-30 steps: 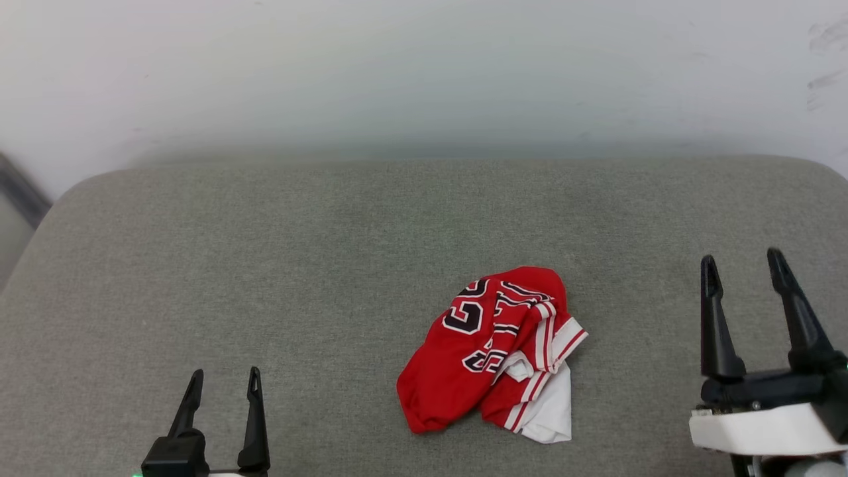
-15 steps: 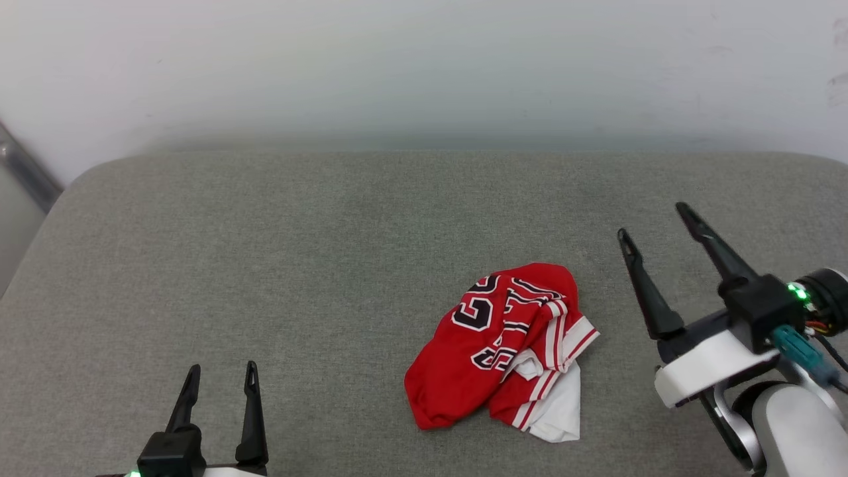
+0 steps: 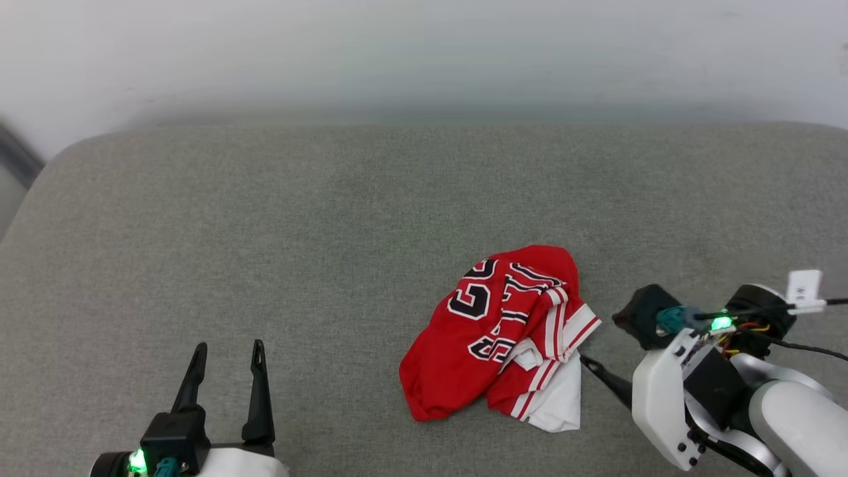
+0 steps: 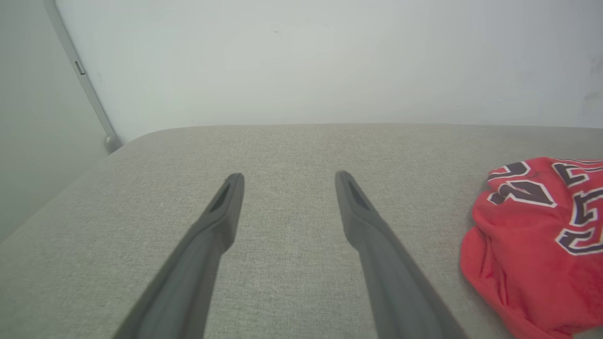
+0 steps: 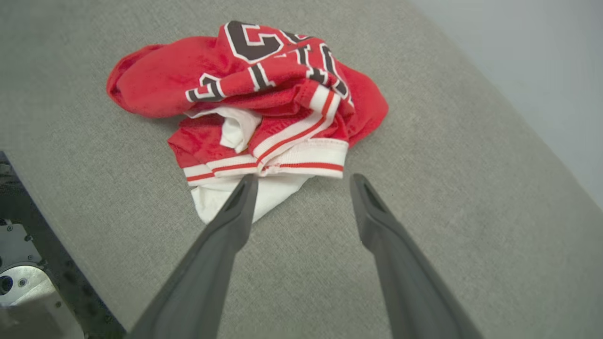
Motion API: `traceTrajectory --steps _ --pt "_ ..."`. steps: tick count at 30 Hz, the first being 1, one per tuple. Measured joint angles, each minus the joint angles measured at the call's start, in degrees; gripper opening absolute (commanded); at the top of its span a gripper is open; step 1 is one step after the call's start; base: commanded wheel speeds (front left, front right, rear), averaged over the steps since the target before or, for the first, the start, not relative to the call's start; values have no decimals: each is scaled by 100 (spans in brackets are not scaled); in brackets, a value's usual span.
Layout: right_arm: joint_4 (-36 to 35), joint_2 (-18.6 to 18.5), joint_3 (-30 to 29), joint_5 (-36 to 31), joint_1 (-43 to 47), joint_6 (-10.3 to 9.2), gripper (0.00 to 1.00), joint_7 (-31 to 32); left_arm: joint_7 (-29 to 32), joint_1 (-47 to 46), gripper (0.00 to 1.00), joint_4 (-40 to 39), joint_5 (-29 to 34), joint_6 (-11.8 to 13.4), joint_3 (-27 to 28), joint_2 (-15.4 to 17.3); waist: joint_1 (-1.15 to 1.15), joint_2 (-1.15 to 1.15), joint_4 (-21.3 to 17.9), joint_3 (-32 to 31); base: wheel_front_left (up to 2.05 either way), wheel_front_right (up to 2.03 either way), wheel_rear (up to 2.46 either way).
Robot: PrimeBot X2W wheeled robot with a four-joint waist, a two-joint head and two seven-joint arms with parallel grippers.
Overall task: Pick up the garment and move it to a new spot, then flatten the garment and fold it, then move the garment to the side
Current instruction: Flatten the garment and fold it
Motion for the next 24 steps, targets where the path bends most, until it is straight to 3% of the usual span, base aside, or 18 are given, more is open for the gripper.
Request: traceTrajectory --steps 9,20,24 --pt "242 -319 1486 559 -923 0 100 1241 0 -295 100 26 -89 -27 -92 -2 0 0 115 433 0 0 0" --pt "1377 134 2858 899 -2031 1 100 1238 0 -671 100 78 -138 -76 -190 -4 0 0 287 1026 0 0 0" --pt "1644 224 3070 1021 -2139 3 100 1031 0 -714 100 122 -137 -86 -202 -3 -1 0 328 1072 0 0 0"
